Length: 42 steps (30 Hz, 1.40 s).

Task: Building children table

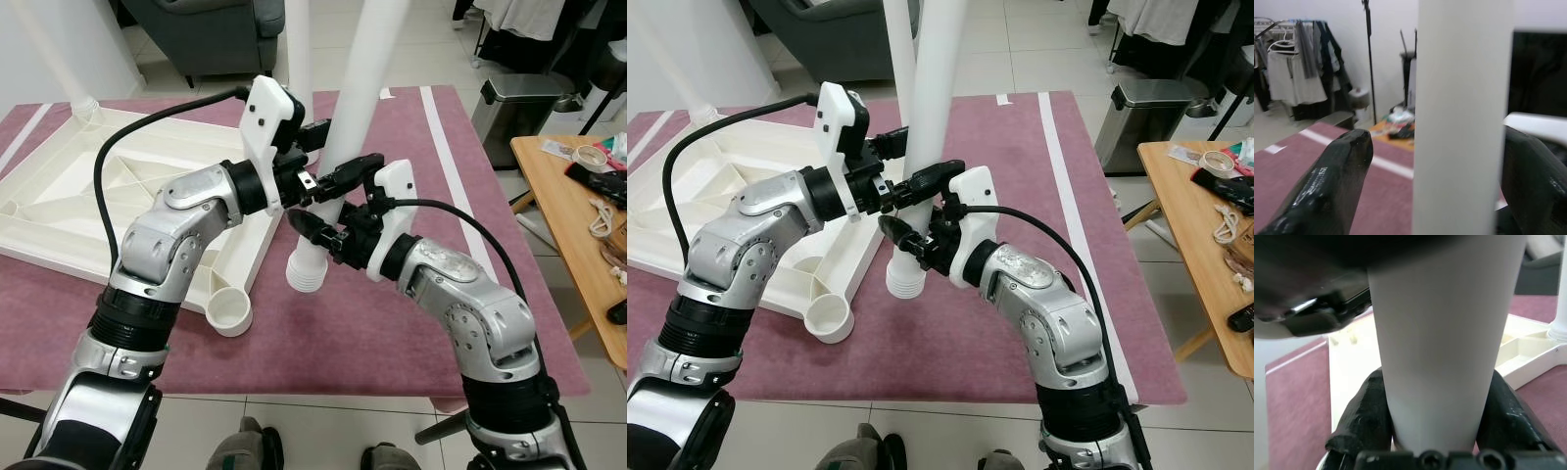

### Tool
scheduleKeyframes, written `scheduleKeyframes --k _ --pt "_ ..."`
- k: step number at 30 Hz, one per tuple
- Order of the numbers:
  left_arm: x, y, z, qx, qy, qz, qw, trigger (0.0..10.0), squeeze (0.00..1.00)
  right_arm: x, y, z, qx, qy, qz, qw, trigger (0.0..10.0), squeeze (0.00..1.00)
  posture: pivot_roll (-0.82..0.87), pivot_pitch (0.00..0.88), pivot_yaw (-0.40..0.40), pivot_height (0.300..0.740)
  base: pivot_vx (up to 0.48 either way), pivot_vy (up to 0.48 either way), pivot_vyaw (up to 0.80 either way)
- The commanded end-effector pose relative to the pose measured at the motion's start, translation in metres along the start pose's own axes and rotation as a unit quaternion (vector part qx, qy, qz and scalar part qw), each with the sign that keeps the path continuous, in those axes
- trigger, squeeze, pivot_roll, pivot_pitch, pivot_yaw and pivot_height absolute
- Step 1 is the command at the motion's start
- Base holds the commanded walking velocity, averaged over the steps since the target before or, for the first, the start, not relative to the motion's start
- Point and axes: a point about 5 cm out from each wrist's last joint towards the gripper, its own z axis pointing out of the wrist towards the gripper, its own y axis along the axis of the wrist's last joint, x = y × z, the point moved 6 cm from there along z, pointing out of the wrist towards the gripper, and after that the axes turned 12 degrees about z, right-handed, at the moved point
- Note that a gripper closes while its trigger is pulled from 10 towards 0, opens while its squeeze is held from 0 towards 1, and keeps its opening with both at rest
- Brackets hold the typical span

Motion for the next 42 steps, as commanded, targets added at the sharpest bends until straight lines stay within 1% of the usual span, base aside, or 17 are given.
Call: scheduleKeyframes --k 1,9,12,13,14,18,20,22,23,24,25,26,27,28,29,35,42 --pt "-0.009 0.024 0.003 -0.060 -0.026 -0.024 0.998 10.0 0.00 -0.009 -0.004 0.001 0.002 -0.028 0.012 1.000 0.0 0.00 -0.08 0.081 0.127 0.740 0.000 0.000 0.00" --pt "0.004 0.043 -0.003 -0.114 0.009 -0.061 0.992 10.0 0.00 -0.021 -0.001 -0.001 -0.013 -0.070 -0.006 0.997 0.0 0.00 -0.08 0.079 0.123 0.740 0.000 0.000 0.00" --pt "0.026 0.069 -0.019 -0.174 0.061 -0.074 0.980 10.0 0.00 -0.041 -0.007 -0.009 -0.017 -0.131 -0.029 0.991 0.0 0.00 -0.08 0.071 0.117 0.740 0.000 0.000 0.00" --pt "0.028 0.063 -0.023 -0.150 0.074 -0.055 0.984 10.0 0.00 -0.047 -0.002 -0.012 -0.031 -0.152 -0.037 0.987 4.5 0.00 -0.08 0.070 0.116 0.740 0.000 0.000 0.00" --pt "0.030 0.054 -0.026 -0.121 0.087 -0.037 0.988 10.0 0.00 -0.053 0.004 -0.016 -0.046 -0.172 -0.048 0.983 10.0 0.00 -0.08 0.068 0.117 0.740 0.000 0.000 0.00" --pt "0.036 0.032 -0.035 -0.057 0.119 -0.009 0.991 10.0 0.00 -0.063 0.019 -0.026 -0.085 -0.210 -0.054 0.972 10.0 0.00 -0.08 0.067 0.117 0.740 0.000 0.000 0.00" --pt "0.046 0.005 -0.052 0.015 0.171 0.006 0.985 10.0 0.00 -0.067 0.037 -0.040 -0.132 -0.243 -0.062 0.959 10.0 0.00 -0.08 0.063 0.116 0.740 0.000 0.000 0.00" --pt "0.048 -0.001 -0.057 0.031 0.182 0.007 0.983 10.0 0.00 -0.067 0.041 -0.043 -0.143 -0.250 -0.065 0.956 10.0 0.00 -0.08 0.063 0.116 0.740 0.000 0.000 0.00" --pt "0.053 -0.017 -0.068 0.072 0.220 0.015 0.973 10.0 0.00 -0.062 0.047 -0.050 -0.163 -0.257 -0.069 0.950 10.0 0.00 -0.08 0.058 0.121 0.740 0.000 0.000 0.00" --pt "0.053 -0.017 -0.068 0.072 0.220 0.015 0.973 10.0 0.00 -0.062 0.047 -0.050 -0.163 -0.257 -0.069 0.950 10.0 0.00 -0.08 0.058 0.121 0.740 0.000 0.000 0.00" --pt "0.062 -0.043 -0.091 0.141 0.282 0.032 0.948 10.0 0.00 -0.051 0.047 -0.056 -0.174 -0.264 -0.087 0.945 10.0 0.00 -0.08 0.053 0.124 0.740 0.000 0.000 0.00" --pt "0.062 -0.043 -0.091 0.141 0.282 0.032 0.948 10.0 0.00 -0.051 0.047 -0.056 -0.174 -0.264 -0.087 0.945 10.0 0.00 -0.08 0.053 0.124 0.740 0.000 0.000 0.00" --pt "0.063 -0.057 -0.100 0.179 0.302 0.052 0.935 10.0 0.00 -0.048 0.040 -0.057 -0.162 -0.273 -0.094 0.944 10.0 0.00 -0.08 0.049 0.125 0.740 0.000 0.000 0.00" --pt "0.063 -0.057 -0.100 0.179 0.302 0.052 0.935 10.0 0.00 -0.048 0.040 -0.057 -0.162 -0.273 -0.094 0.944 10.0 0.00 -0.08 0.049 0.125 0.740 0.000 0.000 0.00" --pt "0.059 -0.073 -0.108 0.218 0.314 0.066 0.922 10.0 0.00 -0.048 0.022 -0.056 -0.119 -0.287 -0.103 0.945 10.0 0.00 -0.09 0.046 0.130 0.740 0.000 0.000 0.00" --pt "0.053 -0.081 -0.109 0.232 0.317 0.057 0.918 10.0 0.00 -0.048 0.009 -0.055 -0.090 -0.292 -0.110 0.946 10.0 0.00 -0.09 0.044 0.131 0.740 0.000 0.000 0.00" --pt "0.049 -0.104 -0.114 0.251 0.350 0.053 0.901 10.0 0.00 -0.061 -0.007 -0.055 -0.078 -0.305 -0.084 0.946 10.0 0.00 -0.10 0.032 0.134 0.740 0.000 0.000 0.00"
